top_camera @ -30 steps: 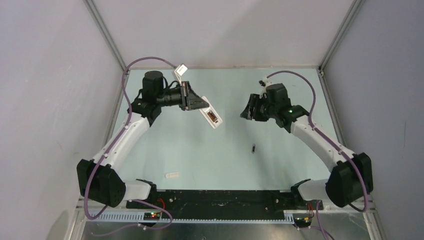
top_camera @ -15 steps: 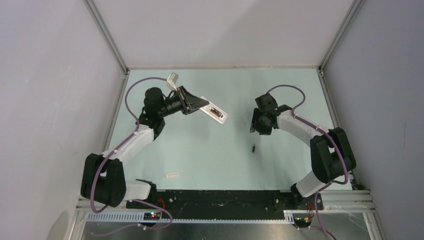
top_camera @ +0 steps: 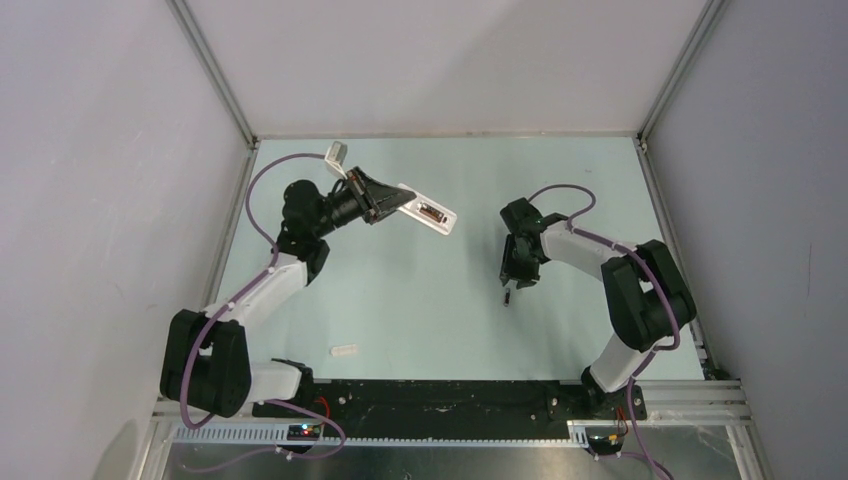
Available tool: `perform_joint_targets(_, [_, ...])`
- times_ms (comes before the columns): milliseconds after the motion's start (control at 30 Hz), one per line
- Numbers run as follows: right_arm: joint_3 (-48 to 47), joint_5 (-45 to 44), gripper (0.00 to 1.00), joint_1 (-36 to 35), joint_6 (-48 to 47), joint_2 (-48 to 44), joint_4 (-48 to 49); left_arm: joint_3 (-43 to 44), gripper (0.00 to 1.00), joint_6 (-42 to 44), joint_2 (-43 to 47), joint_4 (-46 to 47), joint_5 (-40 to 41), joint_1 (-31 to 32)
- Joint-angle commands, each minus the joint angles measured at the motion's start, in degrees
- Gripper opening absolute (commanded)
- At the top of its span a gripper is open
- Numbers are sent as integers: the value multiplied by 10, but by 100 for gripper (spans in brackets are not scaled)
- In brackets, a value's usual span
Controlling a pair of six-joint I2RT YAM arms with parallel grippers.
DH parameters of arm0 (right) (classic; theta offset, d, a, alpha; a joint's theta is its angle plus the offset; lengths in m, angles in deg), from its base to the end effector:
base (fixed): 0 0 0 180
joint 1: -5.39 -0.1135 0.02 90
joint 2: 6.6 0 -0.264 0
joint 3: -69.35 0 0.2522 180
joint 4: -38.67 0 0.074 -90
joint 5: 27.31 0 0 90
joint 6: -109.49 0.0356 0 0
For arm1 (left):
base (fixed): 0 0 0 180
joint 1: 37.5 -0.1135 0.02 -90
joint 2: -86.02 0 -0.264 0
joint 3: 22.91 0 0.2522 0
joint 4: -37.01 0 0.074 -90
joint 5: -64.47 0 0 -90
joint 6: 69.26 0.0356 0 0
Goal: Load the batteries into the remote control
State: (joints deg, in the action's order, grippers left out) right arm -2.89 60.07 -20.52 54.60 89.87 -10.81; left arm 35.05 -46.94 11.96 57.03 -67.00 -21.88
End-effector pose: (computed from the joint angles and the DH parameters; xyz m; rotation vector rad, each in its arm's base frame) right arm 0.2800 0.1342 0.1672 0.2395 2.8597 0.1520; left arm 0.2732 -0.1009 0.3043 -0.1233 1.7797 -1.6442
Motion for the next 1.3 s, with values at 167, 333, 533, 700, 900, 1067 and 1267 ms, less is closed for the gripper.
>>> perform_joint_targets(167, [-1, -25, 37, -31, 9, 23, -34, -11, 0, 1, 19, 38, 3, -3])
perform_joint_targets(333, [-2, -36, 28, -31, 15, 25, -30, -19, 0, 3, 21, 38, -1, -3])
perform_joint_targets(533, [-2, -49, 13, -35, 21, 26, -27, -22, 0, 0, 28, 38, 0, -3])
perform_joint_targets(700, [-2, -56, 6, -37, 32, -16, -19, -27, 0, -22, 36, 38, 11, -3])
perform_joint_targets(900, [-19, -44, 5, -10, 53, -149, 26, -16, 0, -71, 30, 38, 34, -2])
perform_joint_targets(1067, [-46, -59, 5, -4, 61, -278, 94, 24, 0, -126, 16, 38, 30, 1])
perform_joint_targets(1267, [-48, -72, 5, -39, 22, -367, 262, 50, 0, -236, 3, 38, 19, 13])
